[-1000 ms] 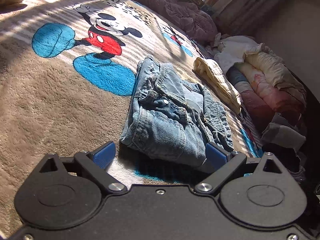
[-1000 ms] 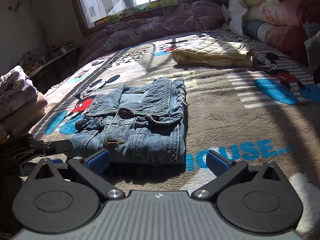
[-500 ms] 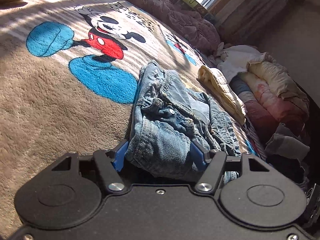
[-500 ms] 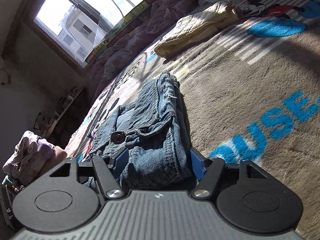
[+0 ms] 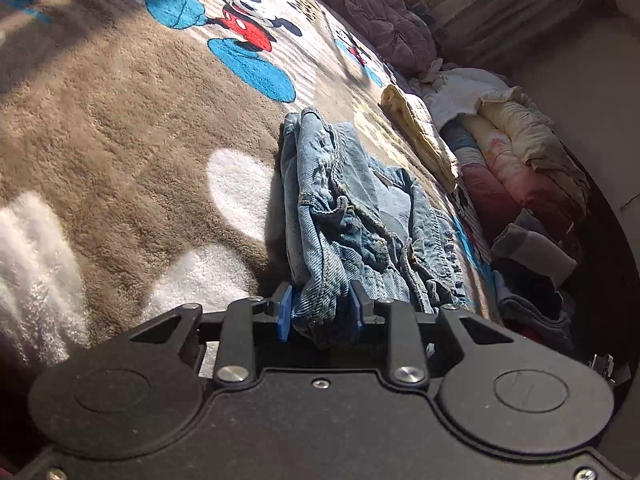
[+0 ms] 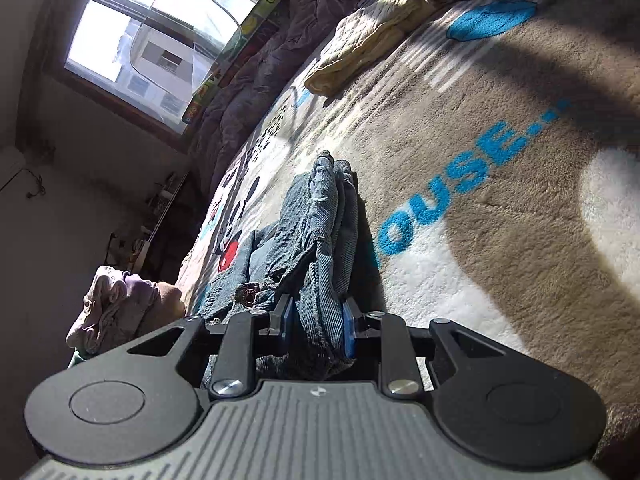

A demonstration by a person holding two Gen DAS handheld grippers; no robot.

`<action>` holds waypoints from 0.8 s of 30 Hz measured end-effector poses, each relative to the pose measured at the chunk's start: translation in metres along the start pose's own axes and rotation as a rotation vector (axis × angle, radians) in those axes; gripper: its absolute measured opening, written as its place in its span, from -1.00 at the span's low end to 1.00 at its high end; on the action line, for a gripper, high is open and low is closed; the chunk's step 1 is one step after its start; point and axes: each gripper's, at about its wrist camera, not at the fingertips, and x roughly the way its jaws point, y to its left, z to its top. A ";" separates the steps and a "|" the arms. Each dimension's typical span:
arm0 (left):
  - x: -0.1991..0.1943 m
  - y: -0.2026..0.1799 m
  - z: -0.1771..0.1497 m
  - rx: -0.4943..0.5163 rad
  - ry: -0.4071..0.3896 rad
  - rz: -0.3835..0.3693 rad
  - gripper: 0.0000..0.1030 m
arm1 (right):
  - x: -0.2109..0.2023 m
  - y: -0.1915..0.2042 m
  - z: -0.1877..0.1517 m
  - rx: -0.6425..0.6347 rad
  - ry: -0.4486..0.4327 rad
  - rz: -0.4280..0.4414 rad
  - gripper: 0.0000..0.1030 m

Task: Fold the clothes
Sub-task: 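Grasp the folded jeans bundle with both tools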

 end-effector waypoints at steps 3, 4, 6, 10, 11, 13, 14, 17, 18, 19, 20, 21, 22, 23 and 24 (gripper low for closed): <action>-0.018 -0.039 -0.008 0.333 -0.172 0.101 -0.16 | -0.018 0.022 -0.021 -0.242 -0.059 -0.077 -0.42; -0.021 -0.053 -0.009 0.429 -0.233 0.105 0.05 | -0.019 0.034 -0.026 -0.343 -0.089 -0.079 -0.42; -0.013 -0.067 -0.012 0.546 -0.309 0.055 0.11 | -0.021 0.057 -0.034 -0.545 -0.148 -0.083 -0.41; 0.026 -0.074 -0.010 0.610 -0.286 0.037 0.11 | 0.019 0.084 -0.045 -0.801 -0.183 -0.091 -0.38; 0.033 -0.072 -0.009 0.600 -0.274 0.029 0.11 | 0.027 0.087 -0.048 -0.842 -0.192 -0.108 -0.37; 0.049 -0.068 -0.010 0.582 -0.233 0.037 0.22 | 0.039 0.088 -0.049 -0.879 -0.192 -0.123 -0.29; 0.061 -0.067 -0.014 0.613 -0.192 0.072 0.27 | 0.045 0.086 -0.049 -0.879 -0.184 -0.127 -0.14; 0.077 -0.066 -0.023 0.670 -0.174 0.121 0.30 | 0.063 0.078 -0.051 -0.857 -0.122 -0.155 0.03; 0.078 -0.067 -0.023 0.674 -0.171 0.126 0.31 | 0.067 0.076 -0.055 -0.877 -0.117 -0.162 0.02; 0.079 -0.068 -0.023 0.682 -0.170 0.131 0.32 | 0.067 0.074 -0.056 -0.882 -0.115 -0.159 0.02; 0.079 -0.068 -0.024 0.687 -0.170 0.133 0.32 | 0.067 0.073 -0.056 -0.879 -0.109 -0.157 0.02; 0.078 -0.068 -0.024 0.690 -0.168 0.135 0.32 | 0.067 0.074 -0.057 -0.890 -0.104 -0.162 0.00; 0.077 -0.069 -0.023 0.689 -0.163 0.135 0.32 | 0.067 0.075 -0.058 -0.898 -0.100 -0.171 -0.01; 0.076 -0.069 -0.022 0.685 -0.158 0.131 0.33 | 0.066 0.077 -0.060 -0.907 -0.094 -0.179 -0.01; 0.072 -0.069 -0.019 0.676 -0.154 0.120 0.33 | 0.065 0.079 -0.061 -0.913 -0.090 -0.183 -0.01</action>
